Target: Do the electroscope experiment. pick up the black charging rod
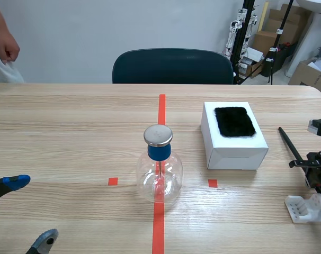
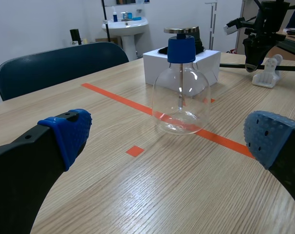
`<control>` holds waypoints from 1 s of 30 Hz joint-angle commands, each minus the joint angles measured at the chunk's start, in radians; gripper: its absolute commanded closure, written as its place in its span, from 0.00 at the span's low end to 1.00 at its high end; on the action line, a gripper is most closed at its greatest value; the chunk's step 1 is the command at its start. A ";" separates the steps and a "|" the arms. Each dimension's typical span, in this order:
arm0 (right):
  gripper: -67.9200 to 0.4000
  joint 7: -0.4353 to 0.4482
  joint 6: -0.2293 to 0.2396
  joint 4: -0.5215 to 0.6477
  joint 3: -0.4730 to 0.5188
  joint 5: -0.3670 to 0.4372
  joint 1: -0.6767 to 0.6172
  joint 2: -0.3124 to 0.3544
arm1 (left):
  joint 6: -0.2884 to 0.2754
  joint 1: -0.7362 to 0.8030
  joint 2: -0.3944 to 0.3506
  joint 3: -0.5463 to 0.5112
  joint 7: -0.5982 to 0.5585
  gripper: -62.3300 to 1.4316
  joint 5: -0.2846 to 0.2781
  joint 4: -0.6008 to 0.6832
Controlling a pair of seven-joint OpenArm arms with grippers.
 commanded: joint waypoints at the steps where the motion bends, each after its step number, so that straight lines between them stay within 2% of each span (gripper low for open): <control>1: 0.98 -0.003 0.000 0.019 0.009 0.003 0.015 0.019 | 0.000 0.000 -0.008 -0.008 -0.013 0.00 -0.011 0.014; 7: 0.77 -0.003 0.000 0.019 0.009 0.003 0.019 0.019 | 0.000 0.000 -0.008 -0.008 -0.013 0.00 -0.011 0.014; 13: 0.61 -0.004 -0.008 0.019 0.009 -0.005 0.035 0.019 | 0.000 0.000 -0.008 -0.008 -0.013 0.00 -0.010 0.014; 19: 0.54 -0.003 -0.008 0.019 0.009 -0.005 0.034 0.019 | 0.000 0.000 -0.008 -0.008 -0.013 0.00 -0.010 0.014; 26: 0.54 -0.004 -0.008 0.019 0.009 -0.005 0.034 0.019 | 0.000 0.000 -0.008 -0.008 -0.013 0.00 -0.010 0.014; 30: 0.44 -0.003 -0.008 0.020 0.009 -0.005 0.037 0.019 | 0.000 0.000 -0.008 -0.008 -0.013 0.00 -0.010 0.014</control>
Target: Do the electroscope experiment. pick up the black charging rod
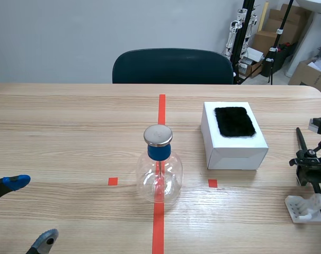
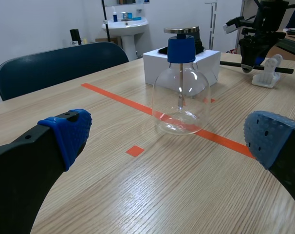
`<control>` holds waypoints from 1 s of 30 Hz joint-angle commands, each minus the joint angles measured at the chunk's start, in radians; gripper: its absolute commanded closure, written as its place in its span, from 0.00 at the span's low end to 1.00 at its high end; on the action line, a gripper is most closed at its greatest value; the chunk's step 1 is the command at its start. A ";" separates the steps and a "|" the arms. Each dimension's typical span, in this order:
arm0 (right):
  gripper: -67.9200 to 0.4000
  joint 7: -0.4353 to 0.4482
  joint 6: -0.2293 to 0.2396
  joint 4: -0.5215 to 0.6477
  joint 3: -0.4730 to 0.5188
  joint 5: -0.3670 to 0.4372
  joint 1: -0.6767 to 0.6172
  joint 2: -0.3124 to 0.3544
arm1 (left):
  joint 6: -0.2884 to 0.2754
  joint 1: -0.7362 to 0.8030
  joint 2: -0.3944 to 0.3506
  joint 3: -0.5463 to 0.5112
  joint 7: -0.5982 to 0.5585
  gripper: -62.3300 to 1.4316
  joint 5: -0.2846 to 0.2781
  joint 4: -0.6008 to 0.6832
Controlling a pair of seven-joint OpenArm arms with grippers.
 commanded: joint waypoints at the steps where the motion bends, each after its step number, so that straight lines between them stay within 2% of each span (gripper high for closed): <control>1: 0.43 0.000 0.000 0.020 0.009 0.000 0.031 0.019 | 0.000 0.000 -0.008 -0.008 -0.013 0.00 -0.010 0.014; 13: 0.45 0.012 0.000 0.021 0.009 0.001 0.042 0.018 | 0.000 0.000 -0.008 -0.008 -0.013 0.00 -0.010 0.014; 30: 0.44 0.005 0.000 0.021 0.009 0.000 0.039 0.016 | 0.000 0.000 -0.008 -0.008 -0.013 0.00 -0.010 0.014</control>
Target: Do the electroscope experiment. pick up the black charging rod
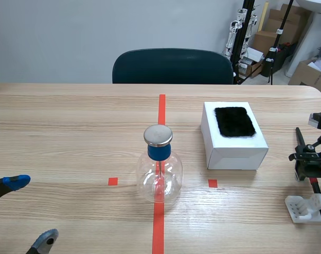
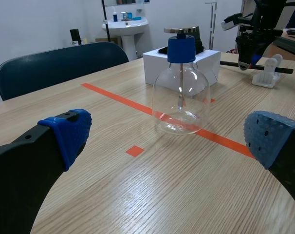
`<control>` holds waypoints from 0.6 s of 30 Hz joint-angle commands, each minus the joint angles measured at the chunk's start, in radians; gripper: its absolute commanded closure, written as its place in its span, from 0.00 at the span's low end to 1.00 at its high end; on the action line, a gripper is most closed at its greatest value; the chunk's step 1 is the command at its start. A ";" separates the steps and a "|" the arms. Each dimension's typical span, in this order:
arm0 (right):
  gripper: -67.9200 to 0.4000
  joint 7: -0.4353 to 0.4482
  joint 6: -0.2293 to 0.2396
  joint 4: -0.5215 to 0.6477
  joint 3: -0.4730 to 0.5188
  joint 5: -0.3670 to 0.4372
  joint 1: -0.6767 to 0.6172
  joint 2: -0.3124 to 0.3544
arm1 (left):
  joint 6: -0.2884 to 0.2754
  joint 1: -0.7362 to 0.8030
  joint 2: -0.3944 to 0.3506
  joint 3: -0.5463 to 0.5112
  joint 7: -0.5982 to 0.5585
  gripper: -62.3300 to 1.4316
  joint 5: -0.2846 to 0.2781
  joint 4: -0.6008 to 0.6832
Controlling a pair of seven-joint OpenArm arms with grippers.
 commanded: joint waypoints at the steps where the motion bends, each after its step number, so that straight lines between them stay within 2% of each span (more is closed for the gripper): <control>1: 0.42 0.002 0.000 0.020 0.009 0.000 0.020 0.016 | 0.000 0.000 -0.008 -0.008 -0.013 0.00 -0.010 0.014; 9: 0.21 0.008 0.000 0.020 0.009 0.004 0.020 0.016 | 0.000 0.000 -0.008 -0.008 -0.013 0.00 -0.010 0.014; 18: 0.08 0.008 0.000 0.020 0.009 0.003 0.020 0.016 | 0.000 0.000 -0.008 -0.008 -0.013 0.00 -0.010 0.014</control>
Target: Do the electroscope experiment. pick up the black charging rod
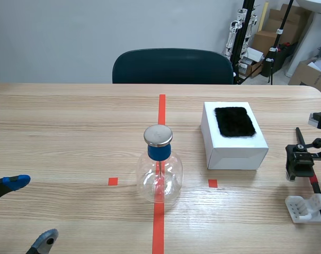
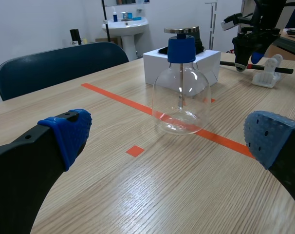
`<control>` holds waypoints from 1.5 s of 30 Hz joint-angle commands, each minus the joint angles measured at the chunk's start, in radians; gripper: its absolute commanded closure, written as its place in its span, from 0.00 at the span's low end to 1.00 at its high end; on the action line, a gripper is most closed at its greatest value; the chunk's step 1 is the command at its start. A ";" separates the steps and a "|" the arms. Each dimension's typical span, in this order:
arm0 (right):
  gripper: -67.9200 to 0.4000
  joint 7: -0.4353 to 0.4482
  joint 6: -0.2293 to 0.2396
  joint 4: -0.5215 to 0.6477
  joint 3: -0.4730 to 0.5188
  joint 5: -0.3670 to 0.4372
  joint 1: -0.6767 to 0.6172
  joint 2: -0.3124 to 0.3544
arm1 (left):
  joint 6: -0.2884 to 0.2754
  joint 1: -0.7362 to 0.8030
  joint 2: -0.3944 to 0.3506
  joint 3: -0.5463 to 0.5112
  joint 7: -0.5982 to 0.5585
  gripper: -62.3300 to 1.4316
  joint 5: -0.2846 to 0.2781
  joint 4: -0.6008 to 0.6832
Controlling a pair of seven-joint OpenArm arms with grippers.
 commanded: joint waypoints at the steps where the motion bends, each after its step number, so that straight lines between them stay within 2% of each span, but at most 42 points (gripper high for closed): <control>1: 0.07 0.004 0.000 0.020 0.009 0.003 0.020 0.016 | 0.000 0.000 -0.008 -0.008 -0.013 0.00 -0.010 0.014; 27: 0.07 0.004 0.000 0.020 0.009 0.006 0.020 0.016 | 0.000 0.000 -0.008 -0.008 -0.013 0.00 -0.010 0.014; 37: 0.37 0.004 0.000 0.020 0.009 0.006 0.020 0.016 | 0.000 0.000 -0.008 -0.008 -0.013 0.00 -0.010 0.014; 45: 0.65 0.003 0.000 0.020 0.009 0.006 0.020 0.016 | 0.000 0.000 -0.008 -0.008 -0.013 0.00 -0.010 0.014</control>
